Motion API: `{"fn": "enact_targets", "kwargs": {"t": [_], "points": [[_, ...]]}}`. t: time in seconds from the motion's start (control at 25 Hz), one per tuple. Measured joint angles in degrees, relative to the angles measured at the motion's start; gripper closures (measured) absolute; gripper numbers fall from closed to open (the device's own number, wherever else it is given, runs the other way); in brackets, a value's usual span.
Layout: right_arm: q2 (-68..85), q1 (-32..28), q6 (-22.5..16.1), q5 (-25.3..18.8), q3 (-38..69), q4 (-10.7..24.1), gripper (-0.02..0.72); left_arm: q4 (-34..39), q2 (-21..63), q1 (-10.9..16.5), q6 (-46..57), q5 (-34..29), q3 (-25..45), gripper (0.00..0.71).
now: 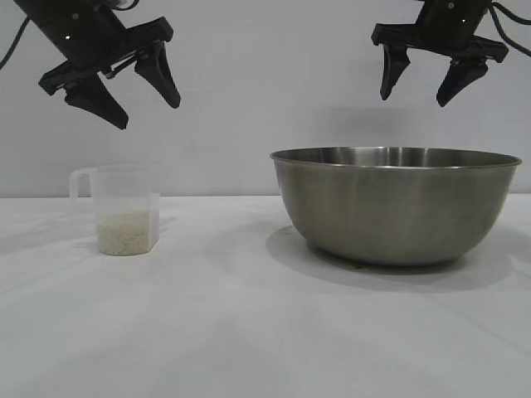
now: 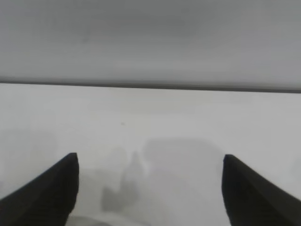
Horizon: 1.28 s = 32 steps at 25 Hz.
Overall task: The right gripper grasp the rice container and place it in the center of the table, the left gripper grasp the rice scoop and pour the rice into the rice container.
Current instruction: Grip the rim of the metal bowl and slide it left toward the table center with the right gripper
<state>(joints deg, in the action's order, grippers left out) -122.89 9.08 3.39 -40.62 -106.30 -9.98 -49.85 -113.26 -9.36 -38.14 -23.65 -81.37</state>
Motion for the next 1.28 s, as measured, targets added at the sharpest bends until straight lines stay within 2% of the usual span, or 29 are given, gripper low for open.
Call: {"fn": "enact_targets", "kwargs": {"t": [0.68,0.84,1.0,1.08,1.28], "points": [[0.0,0.0,0.0,-0.5,0.0,0.0,0.178,0.0,0.0,0.0,-0.5,-0.1,0.0,0.203],[0.0,0.0,0.0,-2.2,-0.2,0.0,0.178,0.0,0.0,0.0,-0.5,-0.2,0.0,0.203],[0.0,0.0,0.0,-6.0,-0.3,1.5,0.178,0.0,0.0,0.0,-0.5,-0.4,0.0,0.203],[0.4,0.0,0.0,-9.3,-0.3,2.8,0.178,0.0,0.0,0.0,-0.5,-0.4,0.0,0.203],[1.8,0.0,0.0,-18.8,-0.5,3.7,0.178,0.0,0.0,0.0,-0.5,-1.5,0.0,0.203]]}}
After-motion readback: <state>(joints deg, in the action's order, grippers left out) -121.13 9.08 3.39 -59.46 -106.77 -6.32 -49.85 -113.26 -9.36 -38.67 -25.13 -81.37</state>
